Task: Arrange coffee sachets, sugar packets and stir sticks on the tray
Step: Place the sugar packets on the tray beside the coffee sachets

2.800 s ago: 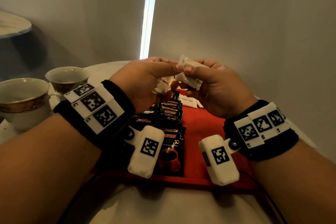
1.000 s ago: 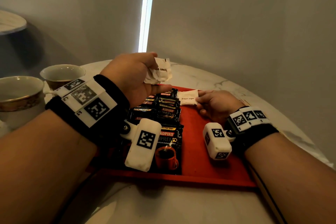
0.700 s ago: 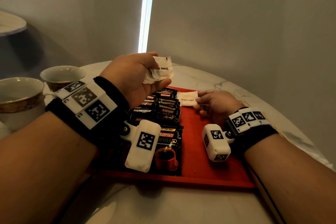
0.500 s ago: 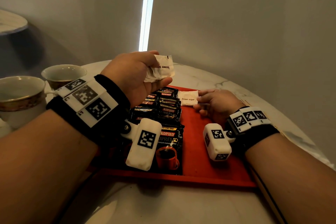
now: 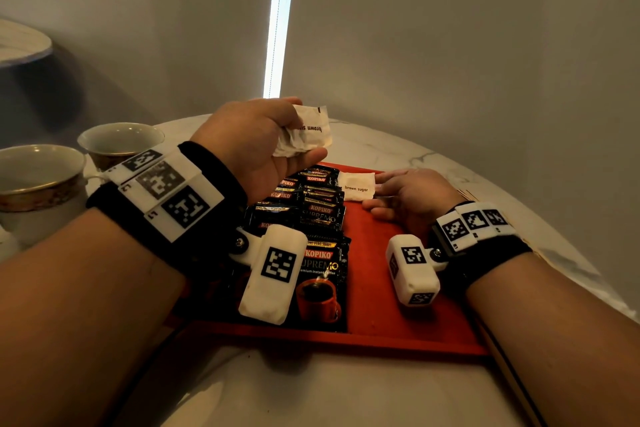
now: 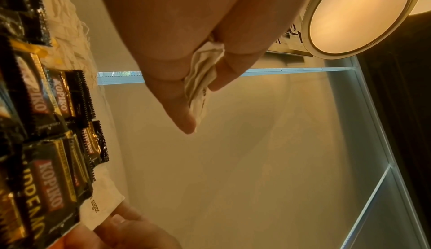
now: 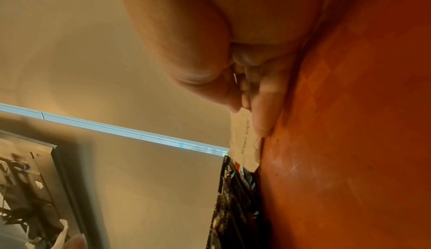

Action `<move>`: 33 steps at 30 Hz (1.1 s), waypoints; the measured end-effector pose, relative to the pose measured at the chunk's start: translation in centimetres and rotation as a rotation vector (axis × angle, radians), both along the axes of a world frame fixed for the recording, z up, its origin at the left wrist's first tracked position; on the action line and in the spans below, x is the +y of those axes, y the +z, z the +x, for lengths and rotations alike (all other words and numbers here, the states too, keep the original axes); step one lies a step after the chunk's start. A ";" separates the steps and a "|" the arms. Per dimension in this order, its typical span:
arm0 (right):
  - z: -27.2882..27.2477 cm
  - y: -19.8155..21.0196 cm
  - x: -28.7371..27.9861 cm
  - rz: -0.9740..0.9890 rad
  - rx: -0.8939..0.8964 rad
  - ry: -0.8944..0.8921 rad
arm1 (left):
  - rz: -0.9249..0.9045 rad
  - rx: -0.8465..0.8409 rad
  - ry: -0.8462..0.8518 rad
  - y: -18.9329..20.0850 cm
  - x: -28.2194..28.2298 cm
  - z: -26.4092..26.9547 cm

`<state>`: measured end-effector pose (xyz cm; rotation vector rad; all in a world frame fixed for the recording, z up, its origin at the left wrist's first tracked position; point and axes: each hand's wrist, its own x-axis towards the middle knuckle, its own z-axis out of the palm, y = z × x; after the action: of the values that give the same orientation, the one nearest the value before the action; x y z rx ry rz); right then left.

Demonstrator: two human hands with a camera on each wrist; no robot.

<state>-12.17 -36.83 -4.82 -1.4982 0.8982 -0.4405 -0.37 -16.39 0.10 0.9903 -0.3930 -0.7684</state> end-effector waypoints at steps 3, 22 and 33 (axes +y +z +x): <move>-0.1 0.2 0.1 -0.015 0.005 -0.002 | -0.003 0.000 0.000 0.1 0.0 0.0; 0.3 0.5 0.9 0.082 -0.123 0.058 | 0.007 -0.032 -0.016 0.1 0.0 -0.5; -1.1 5.4 5.1 -0.089 -0.362 0.357 | 0.037 -0.124 -0.048 0.1 0.3 -0.7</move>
<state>-13.28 -31.74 0.59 -1.5565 0.3226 -0.4713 -1.03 -16.09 0.20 1.0694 -0.5124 -0.7616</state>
